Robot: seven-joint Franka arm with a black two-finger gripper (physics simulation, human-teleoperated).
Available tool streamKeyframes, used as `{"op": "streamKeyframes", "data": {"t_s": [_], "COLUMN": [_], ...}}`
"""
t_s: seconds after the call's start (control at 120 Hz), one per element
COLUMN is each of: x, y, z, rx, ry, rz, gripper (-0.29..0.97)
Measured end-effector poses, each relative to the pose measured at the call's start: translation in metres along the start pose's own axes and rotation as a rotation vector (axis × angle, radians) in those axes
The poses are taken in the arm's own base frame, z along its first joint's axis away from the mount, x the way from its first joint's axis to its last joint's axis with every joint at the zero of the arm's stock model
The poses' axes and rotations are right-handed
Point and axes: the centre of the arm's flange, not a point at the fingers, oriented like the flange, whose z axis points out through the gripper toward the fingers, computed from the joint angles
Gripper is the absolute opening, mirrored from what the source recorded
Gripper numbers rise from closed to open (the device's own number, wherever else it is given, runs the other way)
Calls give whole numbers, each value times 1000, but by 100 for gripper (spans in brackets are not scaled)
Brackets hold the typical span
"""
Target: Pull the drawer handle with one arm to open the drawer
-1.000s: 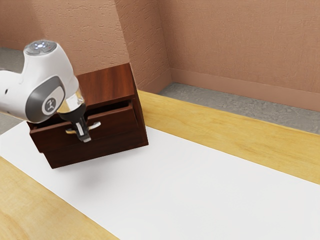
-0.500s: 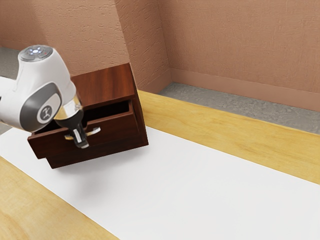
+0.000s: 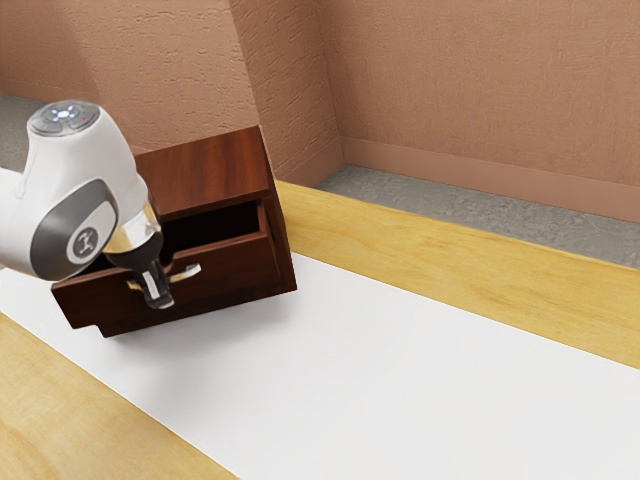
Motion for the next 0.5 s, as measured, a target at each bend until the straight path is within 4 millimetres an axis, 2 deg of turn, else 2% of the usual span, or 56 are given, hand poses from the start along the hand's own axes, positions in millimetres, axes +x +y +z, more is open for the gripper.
{"op": "streamKeyframes", "data": {"t_s": [0.5], "x": [-1], "y": [-32], "z": [-11], "rx": [1], "ry": [-13], "rz": [-1], "gripper": [9]}}
